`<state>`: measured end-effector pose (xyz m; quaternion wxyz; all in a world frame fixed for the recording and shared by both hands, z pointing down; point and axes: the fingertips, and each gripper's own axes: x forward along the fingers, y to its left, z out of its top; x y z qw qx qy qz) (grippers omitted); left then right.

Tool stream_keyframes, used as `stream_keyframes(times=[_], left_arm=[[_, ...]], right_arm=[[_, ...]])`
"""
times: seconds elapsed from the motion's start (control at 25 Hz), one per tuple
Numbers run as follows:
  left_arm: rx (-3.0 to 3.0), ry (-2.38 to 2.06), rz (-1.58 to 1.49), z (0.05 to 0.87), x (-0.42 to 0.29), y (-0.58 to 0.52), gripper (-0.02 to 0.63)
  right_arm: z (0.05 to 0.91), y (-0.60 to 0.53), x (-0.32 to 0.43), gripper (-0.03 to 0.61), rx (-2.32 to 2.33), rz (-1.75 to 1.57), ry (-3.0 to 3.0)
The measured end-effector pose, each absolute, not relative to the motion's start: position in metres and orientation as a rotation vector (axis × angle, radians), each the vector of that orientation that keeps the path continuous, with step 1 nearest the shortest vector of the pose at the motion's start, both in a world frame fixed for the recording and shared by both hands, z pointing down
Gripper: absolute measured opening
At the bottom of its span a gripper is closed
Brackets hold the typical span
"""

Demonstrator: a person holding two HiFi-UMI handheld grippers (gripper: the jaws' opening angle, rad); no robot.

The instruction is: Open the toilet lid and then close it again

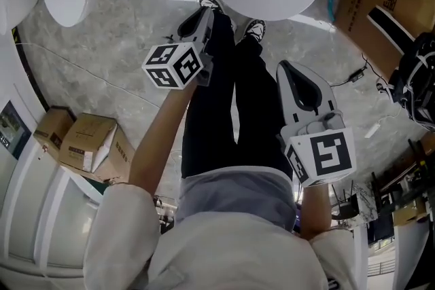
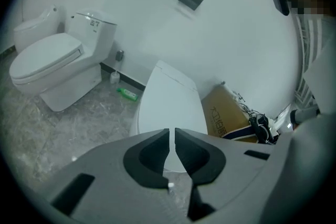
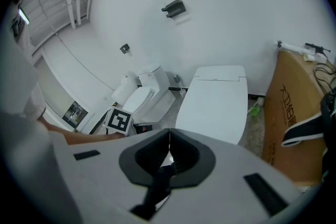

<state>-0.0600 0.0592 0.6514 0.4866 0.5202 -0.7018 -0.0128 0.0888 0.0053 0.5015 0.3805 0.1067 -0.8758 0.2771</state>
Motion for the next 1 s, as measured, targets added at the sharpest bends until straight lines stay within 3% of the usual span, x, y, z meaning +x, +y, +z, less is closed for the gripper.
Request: stream_keyframes(times=[0.32,0.44,1.0], left_arm=[[1.206,-1.643,-0.061,0.714,-0.06,0.049,0.011],[1.191,-1.616,-0.06,0.733,-0.058,0.046,0.06],[1.052,-1.541,-0.144,0.795,-0.063,0.039,0.123]], right_arm=[[0.522,0.001,0.094,0.011,0.272,0.736,-2.189],[0.525,0.0,0.091,0.011,0.262,0.736,-2.183],[0.534,-0.002,0.093,0.011,0.27,0.769,-2.142]])
